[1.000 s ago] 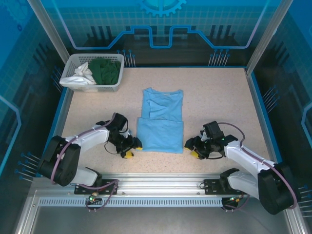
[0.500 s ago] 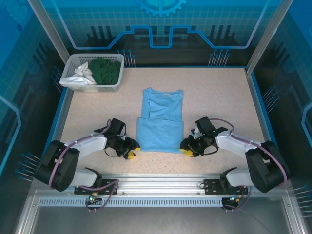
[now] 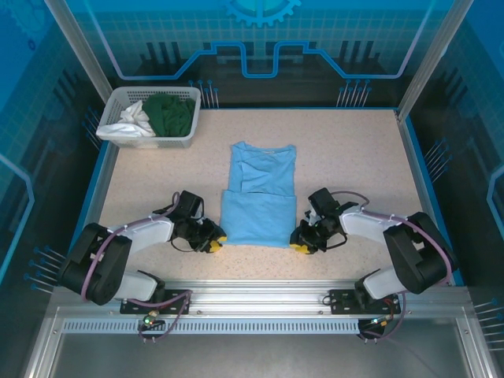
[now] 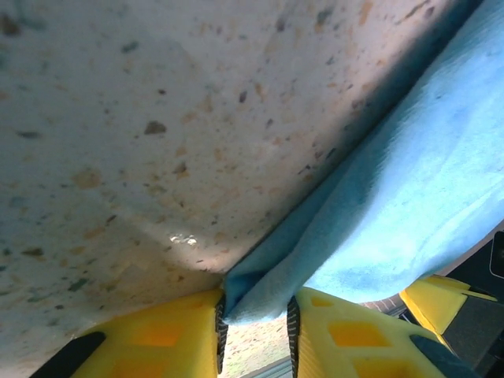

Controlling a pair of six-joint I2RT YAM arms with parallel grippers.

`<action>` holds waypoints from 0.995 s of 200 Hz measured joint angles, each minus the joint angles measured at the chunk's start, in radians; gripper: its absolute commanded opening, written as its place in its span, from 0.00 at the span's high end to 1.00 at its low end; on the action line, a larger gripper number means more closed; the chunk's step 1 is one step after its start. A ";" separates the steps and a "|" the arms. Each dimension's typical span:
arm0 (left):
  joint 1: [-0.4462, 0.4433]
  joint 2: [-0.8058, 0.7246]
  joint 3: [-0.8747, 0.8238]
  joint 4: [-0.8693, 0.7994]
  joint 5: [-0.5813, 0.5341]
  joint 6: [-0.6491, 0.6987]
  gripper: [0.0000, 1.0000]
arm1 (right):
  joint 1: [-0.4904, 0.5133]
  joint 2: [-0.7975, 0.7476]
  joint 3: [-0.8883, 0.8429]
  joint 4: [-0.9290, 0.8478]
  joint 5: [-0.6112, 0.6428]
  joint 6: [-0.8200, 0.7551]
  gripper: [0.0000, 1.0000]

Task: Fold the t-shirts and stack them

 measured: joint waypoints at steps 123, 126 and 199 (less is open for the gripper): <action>0.003 0.089 0.136 -0.176 -0.074 0.199 1.00 | 0.066 0.028 0.065 -0.072 0.108 0.020 1.00; 0.003 0.089 0.139 -0.183 -0.080 0.212 1.00 | 0.068 0.028 0.066 -0.074 0.113 0.018 1.00; -0.126 -0.106 0.095 -0.365 -0.134 0.312 1.00 | 0.243 -0.074 0.026 -0.147 0.196 0.027 1.00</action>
